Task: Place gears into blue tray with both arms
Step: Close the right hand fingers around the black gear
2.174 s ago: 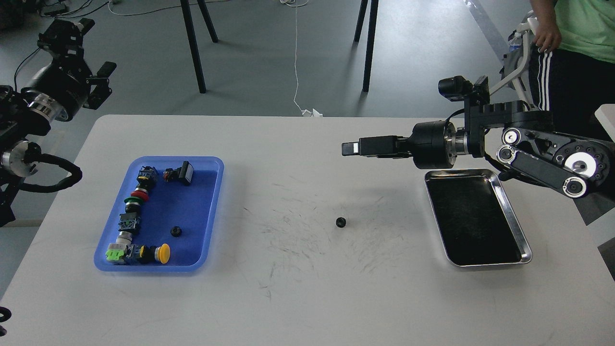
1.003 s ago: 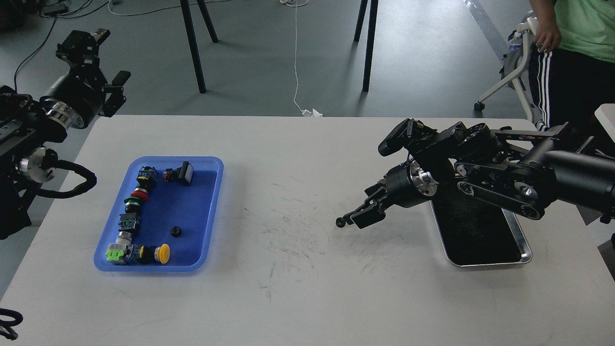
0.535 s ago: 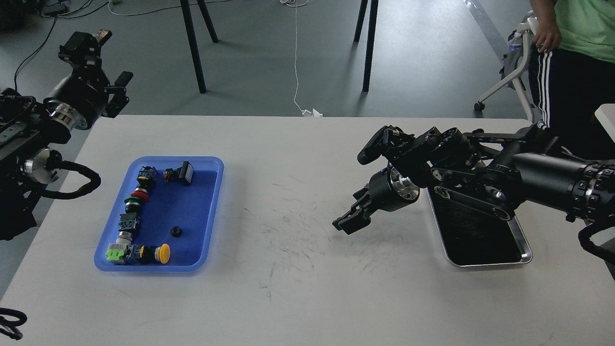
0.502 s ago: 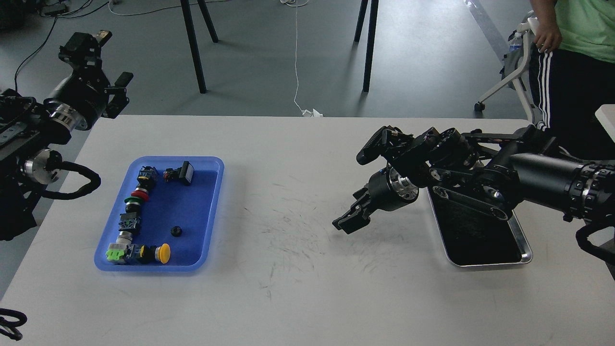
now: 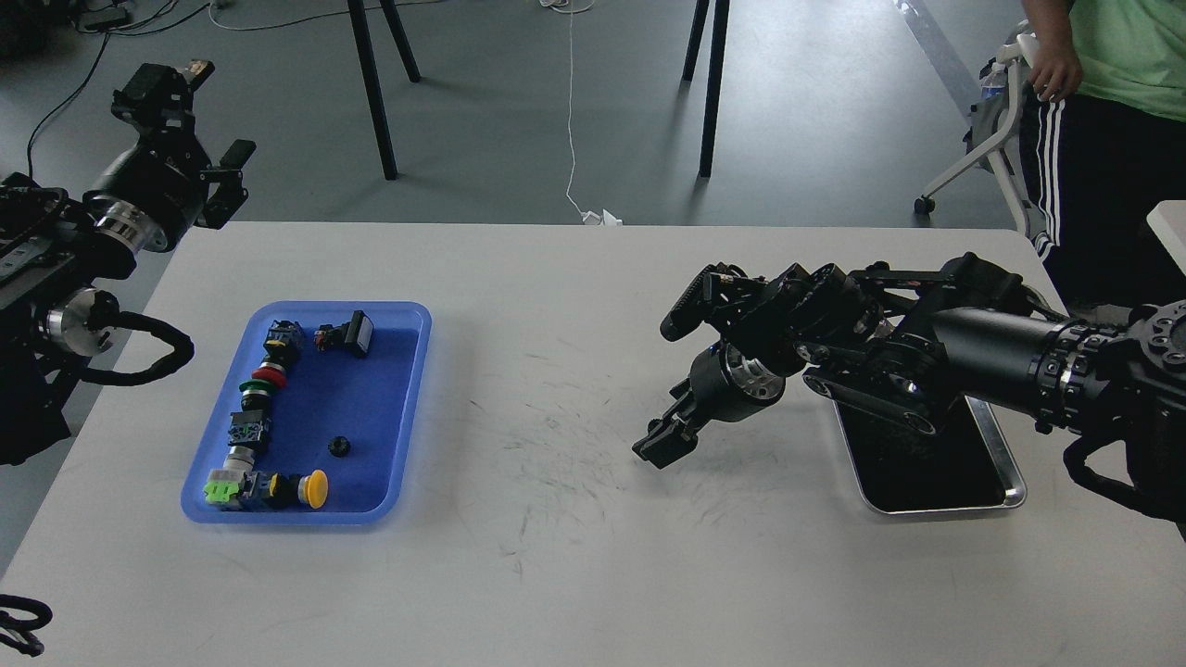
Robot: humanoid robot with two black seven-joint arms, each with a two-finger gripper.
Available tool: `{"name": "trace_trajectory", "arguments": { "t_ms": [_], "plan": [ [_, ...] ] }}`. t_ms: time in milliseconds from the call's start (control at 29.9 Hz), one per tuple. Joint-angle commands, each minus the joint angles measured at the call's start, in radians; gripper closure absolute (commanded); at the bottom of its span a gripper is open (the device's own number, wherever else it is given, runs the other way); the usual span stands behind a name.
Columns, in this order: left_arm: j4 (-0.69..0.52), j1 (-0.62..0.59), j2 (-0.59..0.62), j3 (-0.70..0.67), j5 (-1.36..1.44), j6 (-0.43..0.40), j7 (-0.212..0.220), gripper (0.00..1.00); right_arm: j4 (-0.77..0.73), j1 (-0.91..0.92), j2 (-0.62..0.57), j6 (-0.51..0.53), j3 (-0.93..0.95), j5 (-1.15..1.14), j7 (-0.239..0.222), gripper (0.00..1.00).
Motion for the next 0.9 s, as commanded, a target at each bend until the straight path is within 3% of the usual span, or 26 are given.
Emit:
{"name": "trace_trajectory", "arguments": {
  "t_ms": [0, 33, 201, 869],
  "plan": [
    [0.0, 0.0, 0.0, -0.003, 0.0, 0.0, 0.0, 0.02, -0.008, -0.004, 0.006, 0.0, -0.019, 0.0, 0.0, 0.05],
    [0.0, 0.0, -0.001, -0.003, 0.0, 0.0, 0.0, 0.02, -0.016, -0.004, 0.007, 0.0, -0.033, 0.0, 0.0, 0.07],
    [0.0, 0.008, 0.0, -0.003, 0.002, 0.0, 0.0, 0.02, -0.044, -0.002, 0.021, 0.0, -0.062, -0.001, 0.0, 0.35],
    [0.0, 0.012, 0.009, -0.003, 0.002, -0.003, 0.0, 0.02, -0.105, 0.013, 0.112, 0.0, -0.071, 0.002, 0.0, 0.34]
  ]
}}
